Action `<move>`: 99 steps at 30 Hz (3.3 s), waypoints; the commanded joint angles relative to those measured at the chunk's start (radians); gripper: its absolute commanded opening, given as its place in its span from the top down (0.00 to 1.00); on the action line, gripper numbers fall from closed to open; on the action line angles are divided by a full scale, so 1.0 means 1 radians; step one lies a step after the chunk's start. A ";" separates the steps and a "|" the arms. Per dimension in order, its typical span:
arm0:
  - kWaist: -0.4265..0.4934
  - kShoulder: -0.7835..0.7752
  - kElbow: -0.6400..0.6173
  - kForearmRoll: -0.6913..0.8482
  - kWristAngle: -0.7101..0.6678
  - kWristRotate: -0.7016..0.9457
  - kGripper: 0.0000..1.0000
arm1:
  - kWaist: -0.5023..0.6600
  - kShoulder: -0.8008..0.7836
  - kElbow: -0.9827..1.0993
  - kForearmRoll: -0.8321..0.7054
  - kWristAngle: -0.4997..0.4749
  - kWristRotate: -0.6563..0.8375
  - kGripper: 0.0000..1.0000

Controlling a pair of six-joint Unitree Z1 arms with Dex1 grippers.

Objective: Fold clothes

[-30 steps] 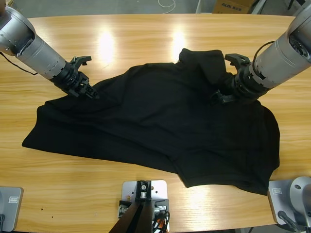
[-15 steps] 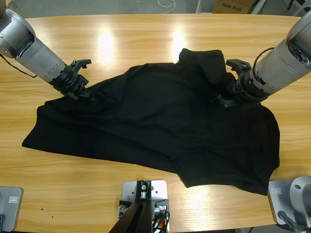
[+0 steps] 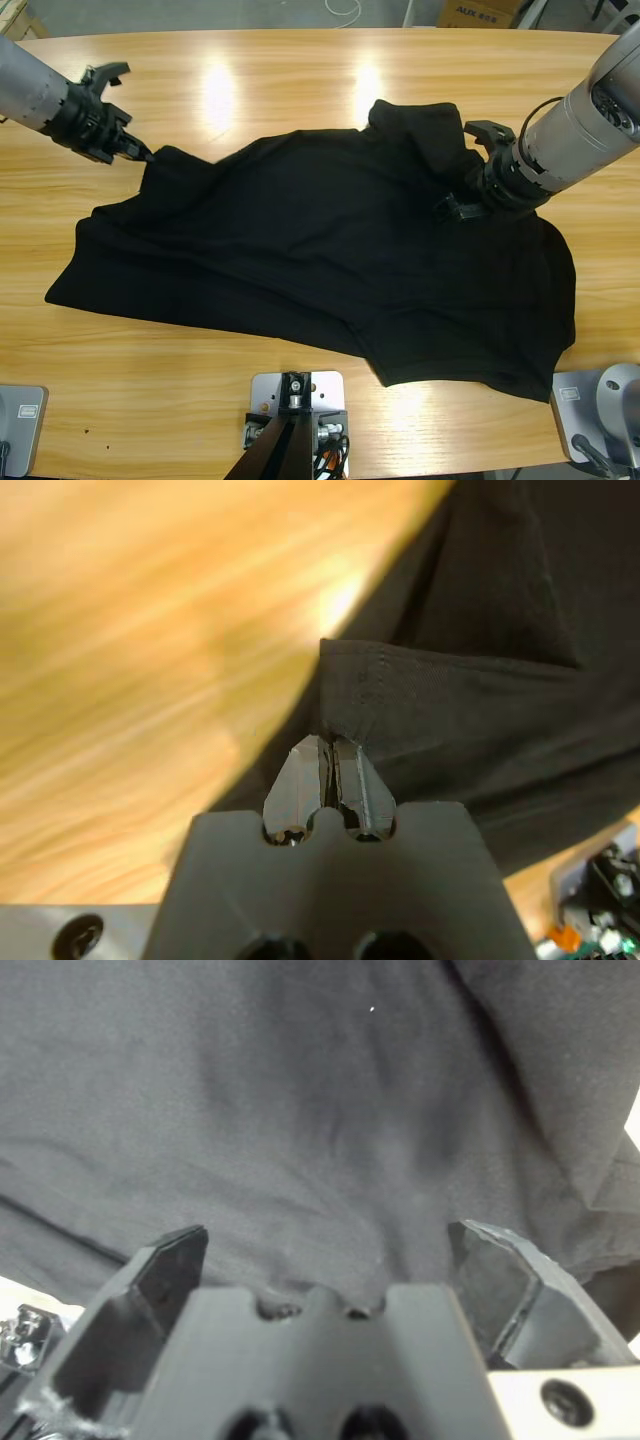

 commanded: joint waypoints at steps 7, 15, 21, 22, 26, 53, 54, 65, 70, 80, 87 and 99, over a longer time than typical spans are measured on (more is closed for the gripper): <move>0.159 0.096 -0.224 -0.049 0.055 0.019 1.00 | 0.012 0.012 0.057 -0.032 0.009 0.013 0.02; 0.189 0.148 -0.209 -0.048 0.090 0.023 1.00 | -0.024 -0.095 0.074 -0.038 -0.008 -0.004 0.00; 0.175 -0.021 -0.082 -0.048 0.070 0.007 0.33 | -0.345 -0.130 -0.093 -0.031 0.156 -0.182 0.00; 0.182 -0.046 -0.060 -0.048 0.071 0.005 0.33 | -0.394 -0.095 -0.138 -0.030 0.179 -0.218 0.00; 0.237 -0.090 0.024 -0.051 -0.037 0.011 0.00 | -0.518 0.103 -0.285 -0.037 0.322 -0.316 0.03; 0.215 -0.181 0.094 -0.028 -0.092 -0.225 0.00 | -0.513 0.634 -0.560 -0.078 0.346 -0.403 0.27; 0.228 -0.159 0.089 -0.028 -0.095 -0.222 0.00 | -0.502 0.627 -0.559 -0.074 0.337 -0.401 0.27; 0.350 -0.058 0.016 -0.026 -0.154 -0.131 0.00 | -0.472 0.623 -0.558 -0.022 0.245 -0.405 0.77; 0.353 -0.056 0.023 -0.026 -0.169 -0.120 0.00 | -0.465 0.629 -0.558 0.005 0.244 -0.411 0.99; 0.336 0.007 0.006 -0.025 -0.173 -0.100 0.01 | -0.460 0.615 -0.658 0.059 0.245 -0.515 1.00; 0.319 0.225 -0.229 0.120 -0.028 0.007 0.01 | -0.411 0.584 -0.777 0.140 0.203 -0.535 1.00; 0.290 0.543 -0.705 0.435 -0.074 0.166 0.01 | -0.393 0.604 -0.814 0.172 0.194 -0.549 1.00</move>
